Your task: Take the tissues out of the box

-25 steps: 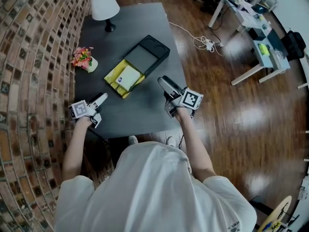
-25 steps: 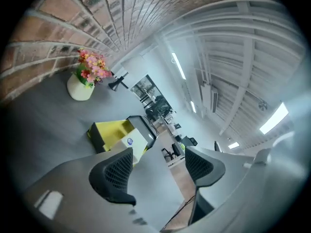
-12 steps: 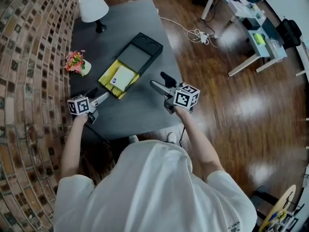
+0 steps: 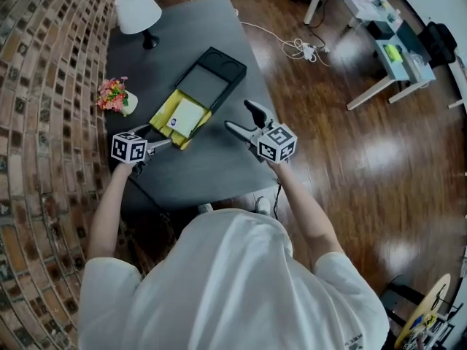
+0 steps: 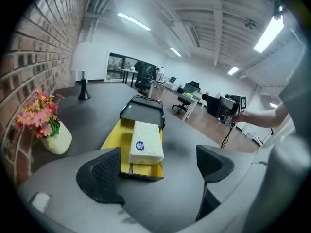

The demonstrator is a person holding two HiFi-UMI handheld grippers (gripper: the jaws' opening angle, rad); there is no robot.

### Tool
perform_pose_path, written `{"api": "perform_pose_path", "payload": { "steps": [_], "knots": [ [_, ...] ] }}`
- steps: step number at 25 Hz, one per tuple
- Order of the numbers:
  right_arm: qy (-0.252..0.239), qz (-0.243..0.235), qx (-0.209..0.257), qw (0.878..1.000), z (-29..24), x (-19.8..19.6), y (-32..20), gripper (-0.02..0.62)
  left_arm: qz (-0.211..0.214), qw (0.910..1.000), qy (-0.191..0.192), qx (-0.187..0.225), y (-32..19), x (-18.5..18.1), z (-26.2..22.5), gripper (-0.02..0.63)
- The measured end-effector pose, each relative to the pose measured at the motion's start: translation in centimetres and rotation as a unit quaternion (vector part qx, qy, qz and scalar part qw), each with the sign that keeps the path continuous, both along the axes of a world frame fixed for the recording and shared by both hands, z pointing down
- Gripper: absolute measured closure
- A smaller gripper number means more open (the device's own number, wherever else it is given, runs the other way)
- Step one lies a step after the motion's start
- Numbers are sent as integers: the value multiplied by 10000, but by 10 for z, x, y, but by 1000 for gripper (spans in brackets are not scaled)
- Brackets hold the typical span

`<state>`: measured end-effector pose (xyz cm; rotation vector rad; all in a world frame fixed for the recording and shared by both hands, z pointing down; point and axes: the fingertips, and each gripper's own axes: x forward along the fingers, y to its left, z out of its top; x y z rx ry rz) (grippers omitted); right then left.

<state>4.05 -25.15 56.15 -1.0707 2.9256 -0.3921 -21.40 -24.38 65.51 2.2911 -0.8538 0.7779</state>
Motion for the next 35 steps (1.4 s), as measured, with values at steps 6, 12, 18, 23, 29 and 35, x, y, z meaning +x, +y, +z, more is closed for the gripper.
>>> {"api": "perform_pose_path", "payload": {
  "steps": [6,12,18,23,29,35],
  "knots": [
    [182,232,348,9990,0,-2,-2,187,261,9995,-177,-17,-14,13,1,121],
    [278,433,614,9968,-6,1,-5,156,641,9970,-392,-168,-18,30,10,107],
    [443,685,632,9947,-5,12,-8,91,730,9953,-597,-209,-29,46,21,27],
    [422,701,763,9937,-9,10,0,91,795,9929,-883,-101,-50,58,35,5],
    [354,640,750,9945,-16,8,9,91,921,9885,-1197,-112,-71,76,59,5],
    [353,714,701,9944,-18,13,21,91,907,9787,-1831,-169,-95,71,95,6]
  ]
}}
